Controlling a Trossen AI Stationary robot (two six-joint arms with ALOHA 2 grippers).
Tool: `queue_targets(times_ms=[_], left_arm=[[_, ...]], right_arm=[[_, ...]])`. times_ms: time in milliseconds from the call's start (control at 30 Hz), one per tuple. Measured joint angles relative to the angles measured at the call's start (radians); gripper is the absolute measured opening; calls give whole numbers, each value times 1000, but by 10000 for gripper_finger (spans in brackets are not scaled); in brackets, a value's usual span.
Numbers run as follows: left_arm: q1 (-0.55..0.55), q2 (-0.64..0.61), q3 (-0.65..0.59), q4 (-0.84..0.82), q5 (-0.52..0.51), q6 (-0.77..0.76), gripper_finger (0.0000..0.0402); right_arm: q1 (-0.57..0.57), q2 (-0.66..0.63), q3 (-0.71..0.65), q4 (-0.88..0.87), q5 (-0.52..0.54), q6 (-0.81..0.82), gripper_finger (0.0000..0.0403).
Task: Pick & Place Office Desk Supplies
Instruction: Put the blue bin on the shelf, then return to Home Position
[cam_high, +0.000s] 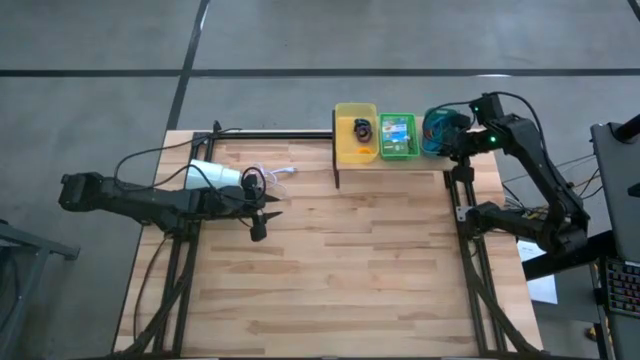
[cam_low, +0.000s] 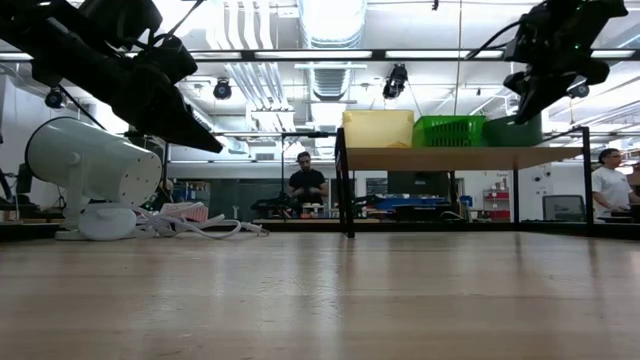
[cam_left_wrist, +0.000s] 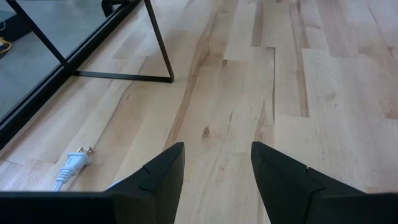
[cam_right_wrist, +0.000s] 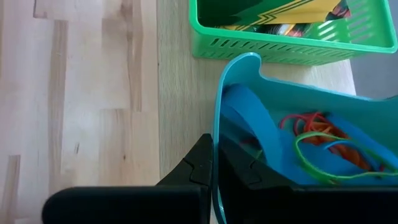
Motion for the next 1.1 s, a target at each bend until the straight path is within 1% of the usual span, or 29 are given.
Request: queue_targets(times_ms=[333, 500, 633, 900, 1100], left_arm=[[0, 0, 0, 0, 0, 0, 190], [0, 0, 0, 0, 0, 0, 190], [0, 0, 0, 0, 0, 0, 190], [0, 0, 0, 0, 0, 0, 190], [0, 0, 0, 0, 0, 0, 190]], right_arm=[[0, 13, 0, 8, 0, 3, 8], [1, 9, 0, 15, 4, 36, 14], [1, -2, 0, 15, 8, 41, 37], [1, -35, 0, 15, 8, 50, 96], [1, -75, 0, 20, 10, 54, 125]])
